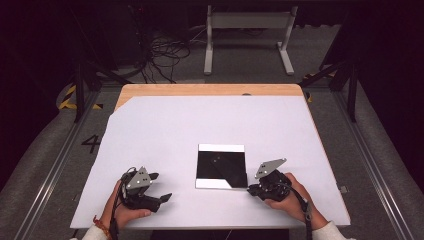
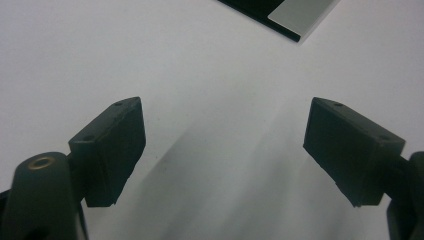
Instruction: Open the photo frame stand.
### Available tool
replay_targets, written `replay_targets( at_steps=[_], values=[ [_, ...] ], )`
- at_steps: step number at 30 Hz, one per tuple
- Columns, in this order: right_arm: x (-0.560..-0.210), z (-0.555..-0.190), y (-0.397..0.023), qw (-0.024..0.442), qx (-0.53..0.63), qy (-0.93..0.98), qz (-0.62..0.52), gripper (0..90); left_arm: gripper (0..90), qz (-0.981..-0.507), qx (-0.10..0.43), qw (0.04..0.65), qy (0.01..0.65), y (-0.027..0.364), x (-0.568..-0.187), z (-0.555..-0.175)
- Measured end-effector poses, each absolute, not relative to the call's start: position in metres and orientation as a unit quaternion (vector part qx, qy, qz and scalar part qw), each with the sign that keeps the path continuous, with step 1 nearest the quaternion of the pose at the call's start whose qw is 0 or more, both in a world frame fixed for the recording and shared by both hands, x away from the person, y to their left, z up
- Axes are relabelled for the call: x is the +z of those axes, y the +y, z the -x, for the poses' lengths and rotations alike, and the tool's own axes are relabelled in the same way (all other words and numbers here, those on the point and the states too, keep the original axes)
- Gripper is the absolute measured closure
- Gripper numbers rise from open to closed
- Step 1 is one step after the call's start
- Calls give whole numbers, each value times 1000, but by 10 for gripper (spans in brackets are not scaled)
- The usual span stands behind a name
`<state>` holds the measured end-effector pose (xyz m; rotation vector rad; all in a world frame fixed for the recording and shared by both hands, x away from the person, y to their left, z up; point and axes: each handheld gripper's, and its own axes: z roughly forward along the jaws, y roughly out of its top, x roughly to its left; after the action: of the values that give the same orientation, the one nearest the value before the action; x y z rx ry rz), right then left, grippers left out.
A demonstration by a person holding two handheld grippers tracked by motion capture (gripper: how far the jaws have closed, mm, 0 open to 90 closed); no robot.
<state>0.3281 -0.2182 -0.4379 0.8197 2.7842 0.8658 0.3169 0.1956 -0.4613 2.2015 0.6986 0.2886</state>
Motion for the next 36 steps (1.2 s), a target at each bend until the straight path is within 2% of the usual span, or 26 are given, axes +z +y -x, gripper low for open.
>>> replay_targets(
  at_steps=[12,17,29,36],
  values=[
    [-436,-331,-207,74,260,921,-282,837,173,-875,109,390,266,191,-463,-317],
    [-438,-331,-211,67,279,913,-290,829,172,-875,107,389,267,190,-463,-316],
    [-436,-334,-222,29,351,878,-324,801,166,-878,107,383,266,188,-464,-317],
    [-437,-338,-225,-1,391,853,-345,728,163,-879,103,382,264,187,-465,-317]
  ],
)
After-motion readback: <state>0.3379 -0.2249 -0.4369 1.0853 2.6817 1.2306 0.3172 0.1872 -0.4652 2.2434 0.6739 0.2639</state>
